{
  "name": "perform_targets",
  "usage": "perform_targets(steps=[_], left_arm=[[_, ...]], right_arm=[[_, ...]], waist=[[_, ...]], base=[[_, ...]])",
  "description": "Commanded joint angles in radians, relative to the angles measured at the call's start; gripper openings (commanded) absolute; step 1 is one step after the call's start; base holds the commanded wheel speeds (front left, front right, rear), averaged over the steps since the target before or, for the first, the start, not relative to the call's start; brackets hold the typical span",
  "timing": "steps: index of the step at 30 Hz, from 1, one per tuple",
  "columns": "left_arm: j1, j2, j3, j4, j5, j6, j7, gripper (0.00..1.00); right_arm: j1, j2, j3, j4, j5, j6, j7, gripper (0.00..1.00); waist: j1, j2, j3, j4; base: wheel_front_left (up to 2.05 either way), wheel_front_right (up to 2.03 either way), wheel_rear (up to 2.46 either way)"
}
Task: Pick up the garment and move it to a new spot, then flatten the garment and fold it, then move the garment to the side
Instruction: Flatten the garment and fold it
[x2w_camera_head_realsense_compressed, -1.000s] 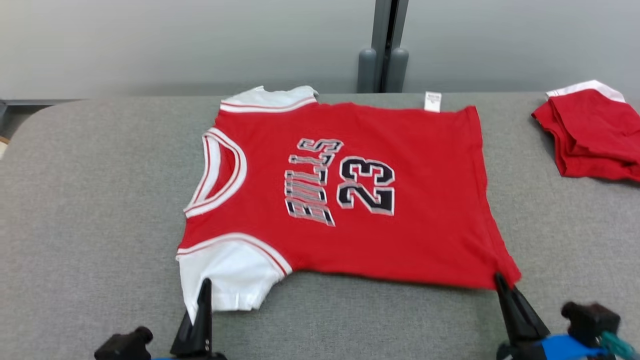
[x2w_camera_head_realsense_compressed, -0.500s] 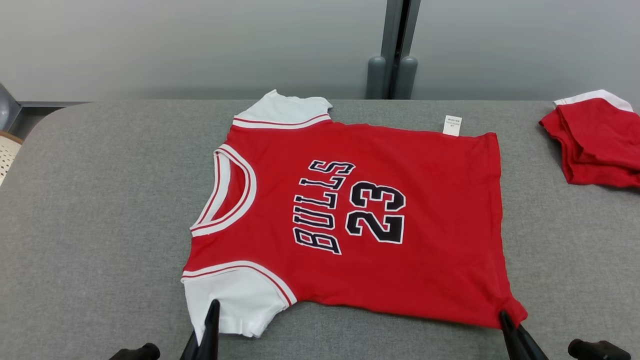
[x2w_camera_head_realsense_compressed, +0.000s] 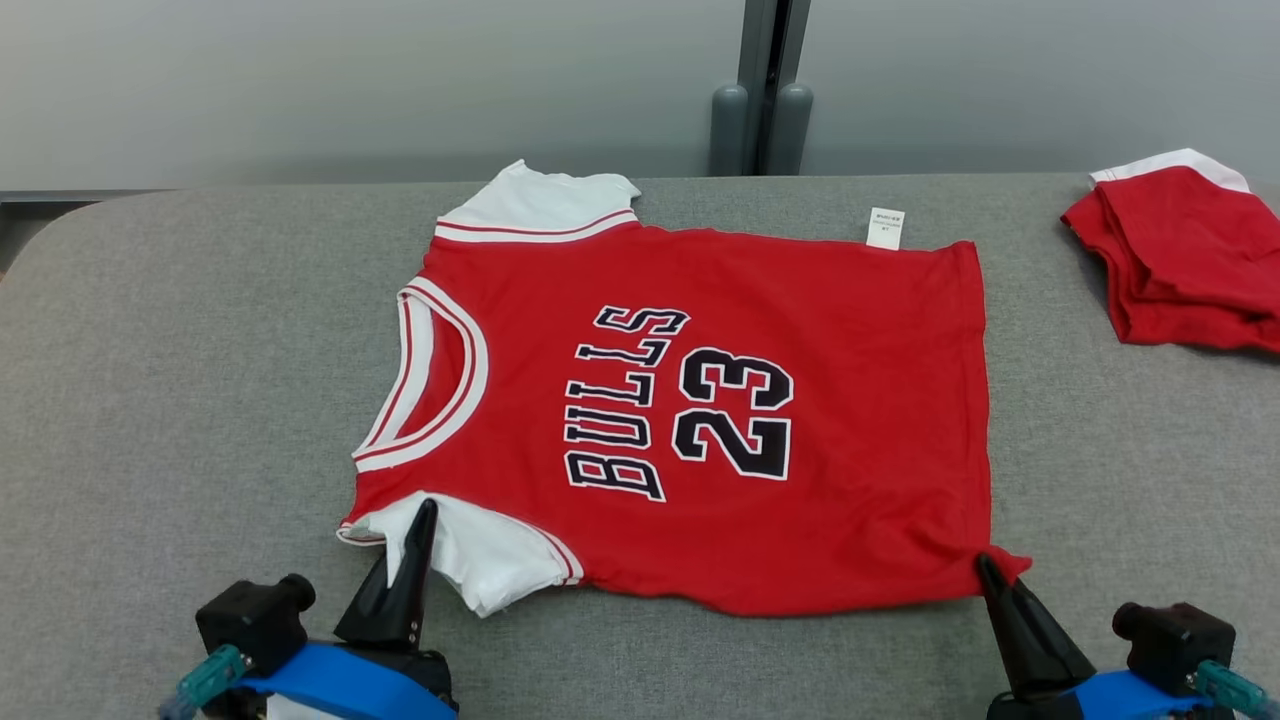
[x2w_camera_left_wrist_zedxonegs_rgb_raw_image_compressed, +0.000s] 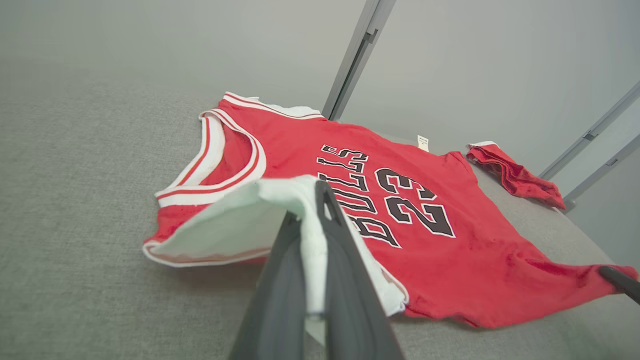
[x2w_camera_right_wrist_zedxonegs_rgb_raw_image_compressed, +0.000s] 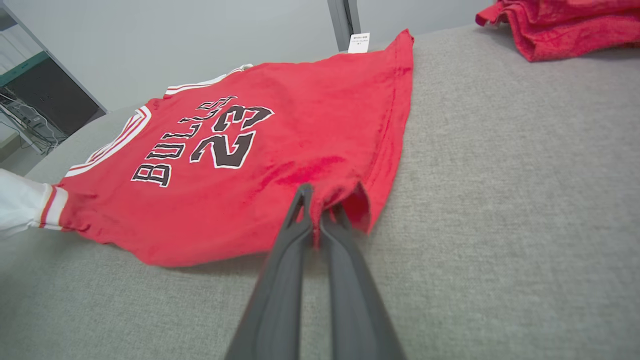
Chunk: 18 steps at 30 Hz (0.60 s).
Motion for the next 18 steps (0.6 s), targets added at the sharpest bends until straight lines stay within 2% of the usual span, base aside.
perform_targets(steps=[1,18], left_arm=[[-0.027,0.008,-0.001,0.007,-0.003,-0.005,0.002,0.00],[-0.325,0.066,-0.081,0.222,-0.027,-0.025,0.015,0.00]], right_arm=[[-0.019,-0.008,0.000,0.003,0.003,0.001,-0.001,0.00],[-0.253,-0.046,0.030,0.125,0.006,0.001,0.023,0.00]], waist=[[0.0000,0.0000,0.001,-0.004],[0.0000,0.0000,0.071,-0.027]], base=[[0.00,0.00,0.00],[0.00,0.00,0.00]])
